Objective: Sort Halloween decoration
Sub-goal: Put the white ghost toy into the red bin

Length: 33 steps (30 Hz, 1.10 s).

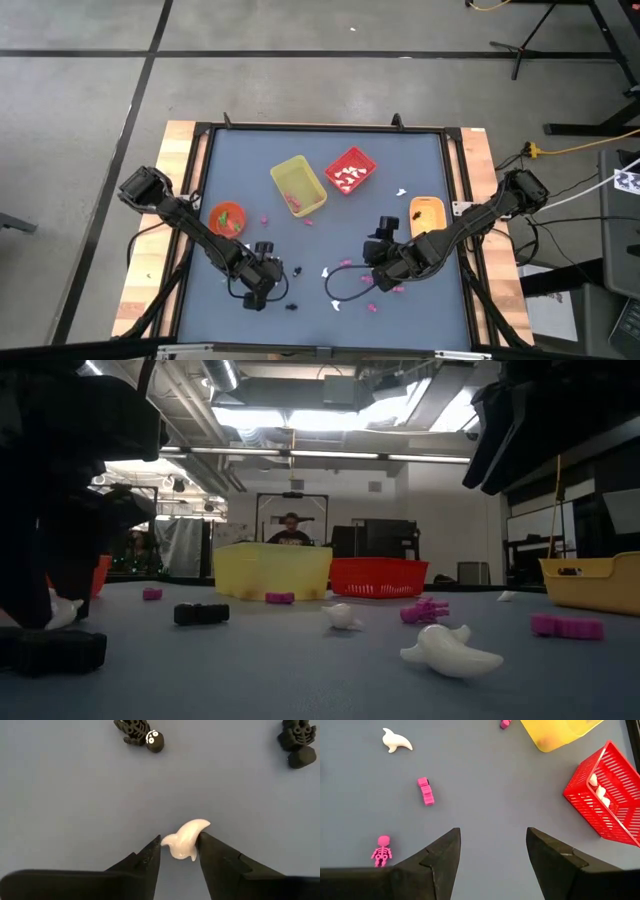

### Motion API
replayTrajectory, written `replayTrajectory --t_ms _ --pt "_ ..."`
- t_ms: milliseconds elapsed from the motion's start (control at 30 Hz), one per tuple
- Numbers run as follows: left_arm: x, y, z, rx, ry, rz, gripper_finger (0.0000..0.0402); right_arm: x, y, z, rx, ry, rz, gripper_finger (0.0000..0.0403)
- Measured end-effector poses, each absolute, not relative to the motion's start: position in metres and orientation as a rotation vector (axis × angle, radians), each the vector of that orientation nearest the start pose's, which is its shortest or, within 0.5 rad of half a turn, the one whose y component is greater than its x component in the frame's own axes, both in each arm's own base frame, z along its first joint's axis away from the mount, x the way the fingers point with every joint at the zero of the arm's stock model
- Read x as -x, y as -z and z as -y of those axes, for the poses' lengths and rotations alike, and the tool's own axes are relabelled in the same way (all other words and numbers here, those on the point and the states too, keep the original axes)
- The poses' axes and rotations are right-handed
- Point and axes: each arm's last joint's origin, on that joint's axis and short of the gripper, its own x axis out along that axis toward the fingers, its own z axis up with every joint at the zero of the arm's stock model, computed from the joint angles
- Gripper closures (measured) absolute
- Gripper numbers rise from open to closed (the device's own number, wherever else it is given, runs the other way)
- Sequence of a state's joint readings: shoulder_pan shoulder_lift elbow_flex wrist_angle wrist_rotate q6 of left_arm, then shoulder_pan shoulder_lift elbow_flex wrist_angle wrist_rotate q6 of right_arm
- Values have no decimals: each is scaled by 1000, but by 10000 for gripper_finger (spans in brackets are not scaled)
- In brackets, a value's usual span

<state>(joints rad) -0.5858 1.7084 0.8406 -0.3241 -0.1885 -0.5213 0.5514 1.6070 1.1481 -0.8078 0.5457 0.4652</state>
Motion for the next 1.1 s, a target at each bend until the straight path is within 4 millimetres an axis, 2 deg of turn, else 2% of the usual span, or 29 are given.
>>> replayTrajectory --t_ms 633,900,1100 --pt "-249 -127 160 14 61 -1156 359 -266 -224 -146 241 240 -1035 178" --pt "-250 -130 159 21 66 -1154 361 -266 -224 -146 241 240 -1035 178" --pt "-258 -146 161 44 79 -1103 362 -266 -224 -146 241 240 -1036 178"
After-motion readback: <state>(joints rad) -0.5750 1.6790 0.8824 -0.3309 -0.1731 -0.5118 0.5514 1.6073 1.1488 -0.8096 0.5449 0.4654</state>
